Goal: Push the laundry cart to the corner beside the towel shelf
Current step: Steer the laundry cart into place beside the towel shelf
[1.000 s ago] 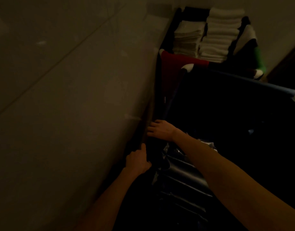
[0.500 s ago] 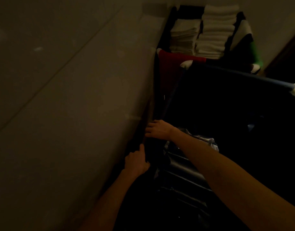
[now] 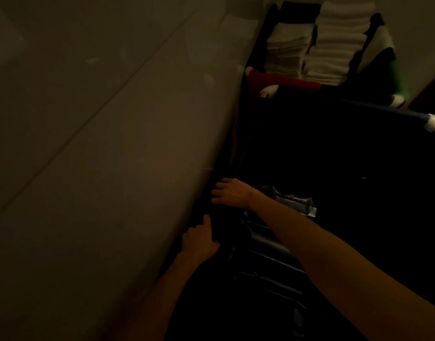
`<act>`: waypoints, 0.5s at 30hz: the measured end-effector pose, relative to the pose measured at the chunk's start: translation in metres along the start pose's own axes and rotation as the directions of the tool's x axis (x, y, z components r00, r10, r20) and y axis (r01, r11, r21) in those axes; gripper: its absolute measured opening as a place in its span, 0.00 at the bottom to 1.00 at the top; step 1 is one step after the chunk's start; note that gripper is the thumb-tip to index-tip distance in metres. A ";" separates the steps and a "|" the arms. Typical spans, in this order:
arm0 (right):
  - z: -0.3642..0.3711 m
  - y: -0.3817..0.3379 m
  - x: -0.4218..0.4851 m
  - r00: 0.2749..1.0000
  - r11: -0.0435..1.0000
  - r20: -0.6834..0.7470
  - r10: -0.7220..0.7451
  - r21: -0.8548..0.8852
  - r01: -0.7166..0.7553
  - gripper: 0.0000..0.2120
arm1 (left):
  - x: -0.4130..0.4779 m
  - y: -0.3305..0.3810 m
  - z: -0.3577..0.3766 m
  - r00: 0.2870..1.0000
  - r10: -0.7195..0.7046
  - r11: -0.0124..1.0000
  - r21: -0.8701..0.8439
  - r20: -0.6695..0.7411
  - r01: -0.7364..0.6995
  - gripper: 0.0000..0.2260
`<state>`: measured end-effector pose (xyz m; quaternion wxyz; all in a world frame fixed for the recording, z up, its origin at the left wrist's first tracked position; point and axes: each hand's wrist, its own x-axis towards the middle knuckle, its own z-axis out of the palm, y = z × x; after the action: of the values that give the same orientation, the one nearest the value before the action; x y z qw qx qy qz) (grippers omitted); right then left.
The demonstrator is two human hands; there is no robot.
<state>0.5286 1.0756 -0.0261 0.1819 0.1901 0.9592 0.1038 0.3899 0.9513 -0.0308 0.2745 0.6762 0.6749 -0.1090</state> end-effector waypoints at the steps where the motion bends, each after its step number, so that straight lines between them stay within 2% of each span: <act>1: -0.001 0.001 0.000 1.000 1.000 -0.002 0.013 0.012 -0.013 0.16 | 0.001 0.000 -0.001 1.000 0.003 1.000 0.003 -0.004 -0.003 0.37; 5: -0.002 0.006 0.002 0.998 0.999 0.041 0.043 0.023 -0.044 0.16 | 0.005 -0.002 -0.007 1.000 -0.003 0.999 0.033 -0.004 0.003 0.38; 7: -0.004 0.008 0.000 0.998 0.998 0.010 0.058 0.000 -0.058 0.16 | 0.005 0.000 -0.010 1.000 0.002 0.999 0.032 -0.013 -0.001 0.36; 12: -0.003 0.009 -0.029 0.962 0.965 -0.193 0.193 0.216 -0.151 0.13 | 0.008 0.004 -0.011 0.994 0.034 0.998 0.051 -0.105 -0.029 0.26; 15: -0.006 0.004 -0.058 0.934 0.952 -0.248 0.258 0.232 -0.202 0.19 | 0.012 0.008 -0.008 0.986 0.061 0.994 0.103 -0.158 -0.045 0.22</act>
<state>0.5777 1.0554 -0.0014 0.0133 0.3029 0.9515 0.0517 0.3961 0.9664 -0.0283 0.1880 0.7133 0.6704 -0.0803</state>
